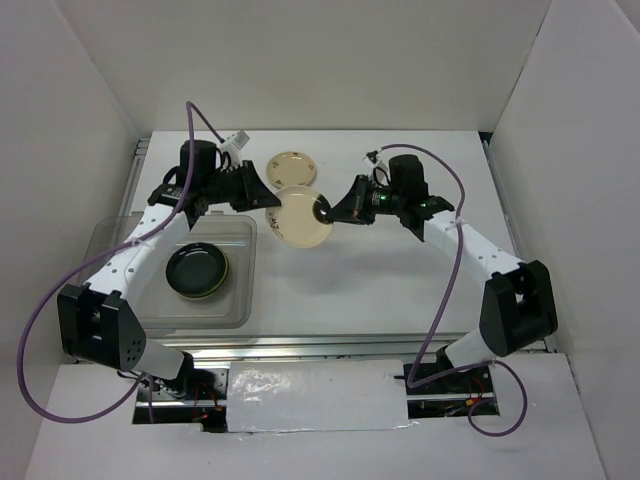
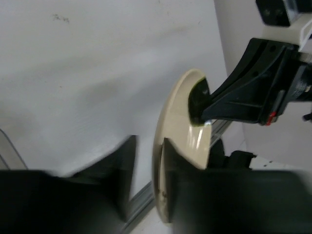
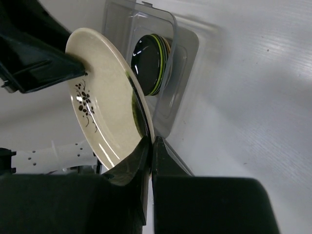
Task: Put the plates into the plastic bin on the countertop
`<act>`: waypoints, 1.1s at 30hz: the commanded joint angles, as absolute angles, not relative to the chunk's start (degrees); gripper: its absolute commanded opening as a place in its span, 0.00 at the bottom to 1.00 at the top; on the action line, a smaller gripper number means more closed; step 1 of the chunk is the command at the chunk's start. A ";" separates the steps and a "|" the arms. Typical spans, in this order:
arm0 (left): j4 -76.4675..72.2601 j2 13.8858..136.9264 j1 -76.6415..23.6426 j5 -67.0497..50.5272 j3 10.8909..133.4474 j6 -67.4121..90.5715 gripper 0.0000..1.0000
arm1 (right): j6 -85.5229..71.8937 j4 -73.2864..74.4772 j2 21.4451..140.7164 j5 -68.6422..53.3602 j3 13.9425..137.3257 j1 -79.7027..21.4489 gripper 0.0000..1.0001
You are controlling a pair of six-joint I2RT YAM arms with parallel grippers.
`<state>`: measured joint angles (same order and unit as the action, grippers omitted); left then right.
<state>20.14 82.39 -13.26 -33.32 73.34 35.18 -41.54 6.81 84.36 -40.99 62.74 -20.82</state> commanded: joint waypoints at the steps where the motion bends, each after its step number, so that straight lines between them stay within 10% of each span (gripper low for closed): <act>1: 19.15 81.47 -13.80 -35.16 73.65 34.63 0.15 | -43.68 1.50 86.13 -42.89 65.74 -21.36 0.00; 2: 20.12 81.56 -13.71 -35.42 74.09 34.19 0.03 | -44.29 1.15 86.65 -42.98 65.74 -21.10 0.02; 6: 27.23 77.62 -11.27 -27.37 75.06 34.80 0.00 | -43.52 -0.45 84.73 -39.25 61.45 -18.73 1.00; 13: 36.65 48.83 3.67 10.16 55.13 54.21 0.00 | -38.77 3.96 82.35 -32.33 51.77 -12.92 1.00; 28: 35.68 46.85 13.62 8.87 44.12 51.77 0.00 | -38.50 0.35 82.35 -36.39 48.60 -11.69 1.00; 31: 36.47 45.27 13.62 8.97 44.47 50.72 0.37 | -38.41 0.44 83.66 -36.47 49.39 -11.69 1.00; 32: 37.26 44.57 13.62 8.88 44.99 50.19 0.97 | -38.58 0.27 84.72 -36.21 49.83 -12.12 1.00; 33: 38.22 44.30 13.62 9.14 45.52 50.10 0.99 | -38.76 0.26 85.51 -35.95 50.18 -12.22 1.00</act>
